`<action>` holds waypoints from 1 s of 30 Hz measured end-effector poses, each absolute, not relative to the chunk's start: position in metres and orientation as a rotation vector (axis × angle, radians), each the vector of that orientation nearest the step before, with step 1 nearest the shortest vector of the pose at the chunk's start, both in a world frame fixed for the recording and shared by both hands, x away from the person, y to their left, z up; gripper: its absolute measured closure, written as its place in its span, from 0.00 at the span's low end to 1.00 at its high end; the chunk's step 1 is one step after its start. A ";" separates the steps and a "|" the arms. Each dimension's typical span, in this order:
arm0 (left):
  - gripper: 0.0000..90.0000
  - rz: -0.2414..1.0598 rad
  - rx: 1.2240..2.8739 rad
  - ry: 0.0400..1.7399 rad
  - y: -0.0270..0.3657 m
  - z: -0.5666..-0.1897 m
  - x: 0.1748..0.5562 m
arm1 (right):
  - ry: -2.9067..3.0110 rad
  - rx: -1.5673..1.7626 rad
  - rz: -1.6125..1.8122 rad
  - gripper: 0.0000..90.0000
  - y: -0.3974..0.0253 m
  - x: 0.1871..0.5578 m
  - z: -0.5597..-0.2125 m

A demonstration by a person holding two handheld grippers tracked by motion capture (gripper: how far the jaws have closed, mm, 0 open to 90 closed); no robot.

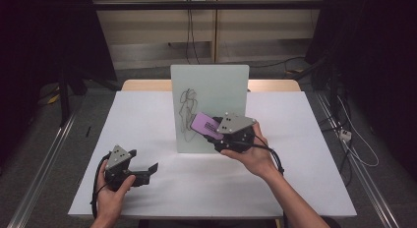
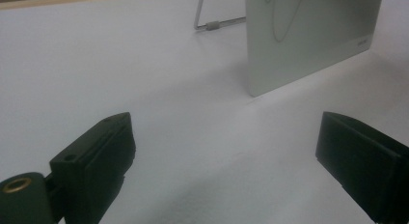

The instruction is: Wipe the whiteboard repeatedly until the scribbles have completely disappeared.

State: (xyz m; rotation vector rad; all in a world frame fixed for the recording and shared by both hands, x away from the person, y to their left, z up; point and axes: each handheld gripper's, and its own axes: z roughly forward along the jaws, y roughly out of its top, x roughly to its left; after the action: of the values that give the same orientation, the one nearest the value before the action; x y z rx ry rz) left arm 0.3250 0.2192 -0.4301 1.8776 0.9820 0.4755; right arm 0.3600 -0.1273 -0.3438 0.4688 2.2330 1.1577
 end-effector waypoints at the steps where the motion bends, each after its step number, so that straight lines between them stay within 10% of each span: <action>1: 0.07 0.480 1.885 0.975 0.219 -0.430 0.325 | 2.223 0.464 1.145 0.46 -0.125 0.360 -0.343; 30: 0.07 0.458 1.884 0.965 0.221 -0.429 0.327 | 2.063 0.500 1.078 0.46 -0.106 0.394 -0.295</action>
State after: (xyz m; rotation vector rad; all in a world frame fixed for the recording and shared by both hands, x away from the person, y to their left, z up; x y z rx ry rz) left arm 0.3266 0.2215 -0.4288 1.8843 0.9648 0.4576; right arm 0.3943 -0.1059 -0.2948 0.5002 2.0630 1.0784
